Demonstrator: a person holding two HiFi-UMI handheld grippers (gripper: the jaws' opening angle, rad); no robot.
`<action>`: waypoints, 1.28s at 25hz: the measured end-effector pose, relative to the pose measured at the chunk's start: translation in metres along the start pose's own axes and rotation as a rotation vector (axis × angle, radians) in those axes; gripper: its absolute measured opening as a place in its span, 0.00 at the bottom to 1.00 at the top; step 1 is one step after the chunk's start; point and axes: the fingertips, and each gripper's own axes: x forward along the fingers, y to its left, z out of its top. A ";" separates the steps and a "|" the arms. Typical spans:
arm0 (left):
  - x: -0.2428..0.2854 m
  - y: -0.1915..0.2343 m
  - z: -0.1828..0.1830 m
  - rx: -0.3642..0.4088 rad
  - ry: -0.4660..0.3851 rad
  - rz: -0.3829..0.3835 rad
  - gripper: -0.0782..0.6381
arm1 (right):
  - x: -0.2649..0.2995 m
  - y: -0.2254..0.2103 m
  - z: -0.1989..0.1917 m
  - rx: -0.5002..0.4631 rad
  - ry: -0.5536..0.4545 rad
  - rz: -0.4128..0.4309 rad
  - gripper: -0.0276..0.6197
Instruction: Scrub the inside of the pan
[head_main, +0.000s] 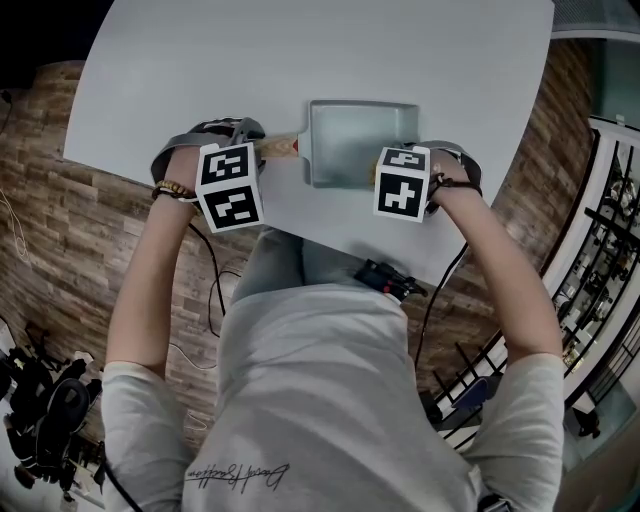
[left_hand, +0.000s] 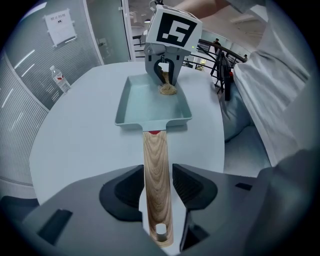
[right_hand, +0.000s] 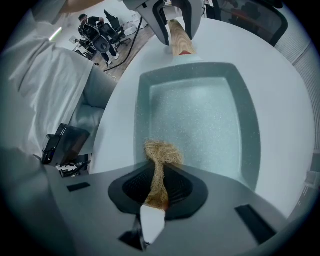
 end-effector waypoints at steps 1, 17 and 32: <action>0.000 0.001 0.001 -0.001 -0.001 0.005 0.37 | 0.000 0.000 0.000 0.000 0.000 -0.001 0.15; -0.013 0.003 0.012 -0.015 -0.071 0.030 0.36 | 0.003 -0.005 0.008 0.095 -0.080 0.034 0.15; -0.052 0.015 0.031 -0.193 -0.262 0.174 0.13 | -0.042 -0.022 0.017 0.359 -0.386 -0.078 0.15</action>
